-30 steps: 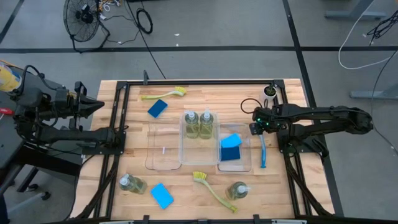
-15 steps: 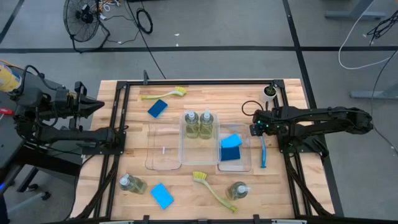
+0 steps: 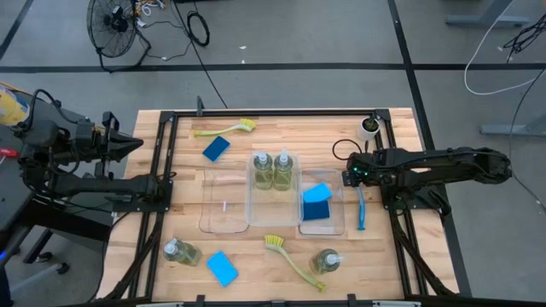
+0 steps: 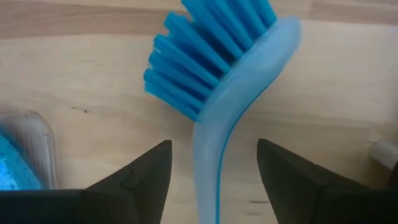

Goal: Pick & Place Kitchen Sink Supplies
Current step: Put the blue dishwashing brush into the left transparent bin

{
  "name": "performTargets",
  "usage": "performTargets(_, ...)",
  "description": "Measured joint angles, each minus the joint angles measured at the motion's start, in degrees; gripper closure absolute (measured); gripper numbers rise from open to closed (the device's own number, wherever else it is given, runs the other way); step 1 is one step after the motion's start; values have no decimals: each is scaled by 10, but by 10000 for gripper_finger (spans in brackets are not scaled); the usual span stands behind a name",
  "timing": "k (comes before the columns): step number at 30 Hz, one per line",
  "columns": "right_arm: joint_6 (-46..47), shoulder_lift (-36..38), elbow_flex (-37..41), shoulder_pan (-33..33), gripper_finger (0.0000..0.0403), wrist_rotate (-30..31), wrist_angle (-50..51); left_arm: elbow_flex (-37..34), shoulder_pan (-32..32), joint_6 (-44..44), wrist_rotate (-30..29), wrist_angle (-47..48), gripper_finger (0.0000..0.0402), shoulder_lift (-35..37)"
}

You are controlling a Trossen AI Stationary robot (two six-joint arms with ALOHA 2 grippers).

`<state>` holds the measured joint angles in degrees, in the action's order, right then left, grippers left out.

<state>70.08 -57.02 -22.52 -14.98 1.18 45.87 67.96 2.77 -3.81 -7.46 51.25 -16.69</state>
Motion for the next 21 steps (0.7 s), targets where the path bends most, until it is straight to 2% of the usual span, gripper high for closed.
performTargets(11,8,0,0,0,179,9,0,0,0,0,0,0,383,0)
performTargets(15,21,0,0,0,219,8,0,0,0,0,0,0,383,0)
performTargets(21,21,0,0,0,311,9,0,0,0,0,0,0,383,0)
